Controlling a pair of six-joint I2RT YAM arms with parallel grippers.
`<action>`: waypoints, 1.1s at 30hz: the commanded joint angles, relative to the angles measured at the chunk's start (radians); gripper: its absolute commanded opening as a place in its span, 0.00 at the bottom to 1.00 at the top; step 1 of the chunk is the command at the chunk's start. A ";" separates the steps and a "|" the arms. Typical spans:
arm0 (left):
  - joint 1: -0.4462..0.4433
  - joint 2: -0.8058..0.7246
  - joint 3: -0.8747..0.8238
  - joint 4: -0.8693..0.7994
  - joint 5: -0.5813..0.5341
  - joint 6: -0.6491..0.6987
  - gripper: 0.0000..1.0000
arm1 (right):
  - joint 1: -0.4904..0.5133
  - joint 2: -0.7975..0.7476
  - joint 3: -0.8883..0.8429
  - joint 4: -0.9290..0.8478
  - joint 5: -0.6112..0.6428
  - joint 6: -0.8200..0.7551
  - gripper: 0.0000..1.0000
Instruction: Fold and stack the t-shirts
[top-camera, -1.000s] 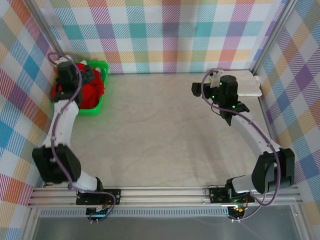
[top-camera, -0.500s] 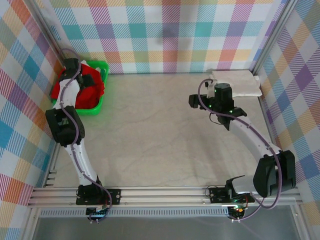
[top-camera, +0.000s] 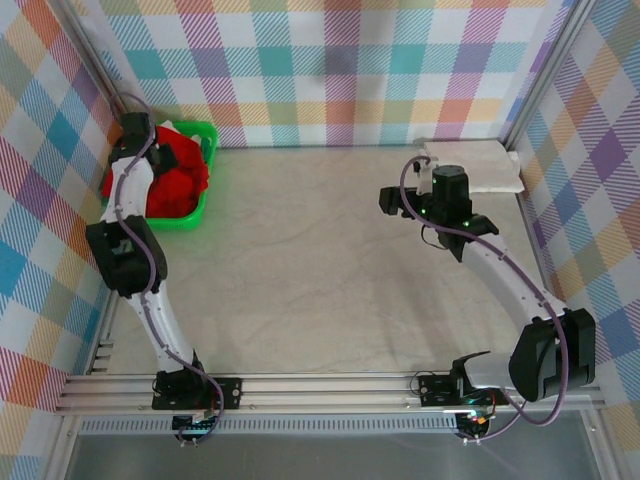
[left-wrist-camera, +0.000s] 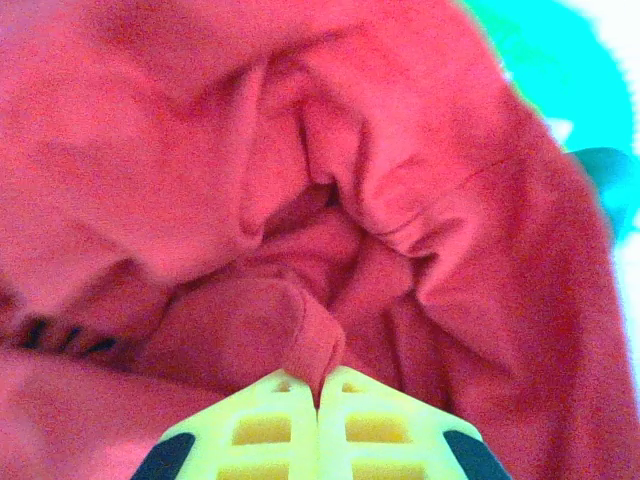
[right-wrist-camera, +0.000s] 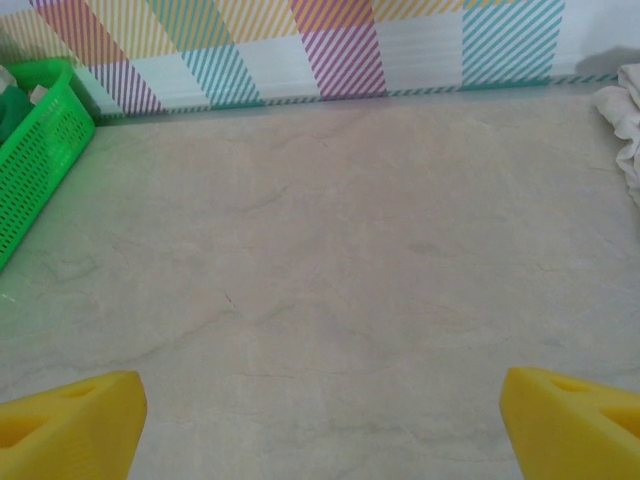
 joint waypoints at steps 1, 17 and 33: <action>-0.029 -0.230 0.005 0.052 -0.023 -0.016 0.00 | 0.002 0.030 0.043 0.039 -0.039 0.039 0.91; -0.494 -0.129 0.914 -0.195 0.202 0.047 0.00 | 0.023 0.136 0.193 0.051 -0.069 0.053 0.89; -0.705 0.052 0.526 -0.274 0.095 -0.010 0.73 | -0.021 0.015 0.142 -0.234 0.285 0.173 0.94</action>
